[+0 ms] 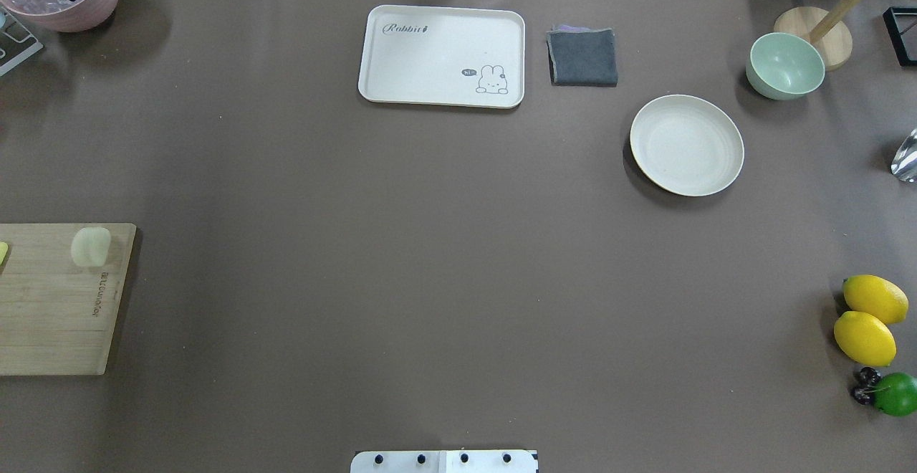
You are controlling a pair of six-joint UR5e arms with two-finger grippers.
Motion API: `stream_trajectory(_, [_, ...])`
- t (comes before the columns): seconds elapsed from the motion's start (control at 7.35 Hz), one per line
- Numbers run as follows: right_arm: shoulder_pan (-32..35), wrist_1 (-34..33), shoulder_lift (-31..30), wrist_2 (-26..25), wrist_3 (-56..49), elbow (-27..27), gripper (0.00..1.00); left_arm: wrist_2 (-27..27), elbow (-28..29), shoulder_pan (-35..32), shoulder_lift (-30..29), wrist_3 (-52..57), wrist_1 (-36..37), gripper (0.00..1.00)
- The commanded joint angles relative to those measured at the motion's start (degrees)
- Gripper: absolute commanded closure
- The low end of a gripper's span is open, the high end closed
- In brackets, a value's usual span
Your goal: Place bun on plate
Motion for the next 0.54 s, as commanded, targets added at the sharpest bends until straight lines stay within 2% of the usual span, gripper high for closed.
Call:
stream_trajectory(0.0, [0.0, -0.03, 0.0, 0.01, 0.0, -0.01, 0.0, 0.01, 0.02, 0.0, 0.0, 0.0, 0.0, 0.02])
stream_trajectory(0.41, [-0.44, 0.66, 0.0, 0.01, -0.17, 0.08, 0.0, -0.16, -0.42, 0.09, -0.52, 0.0, -0.09, 0.02])
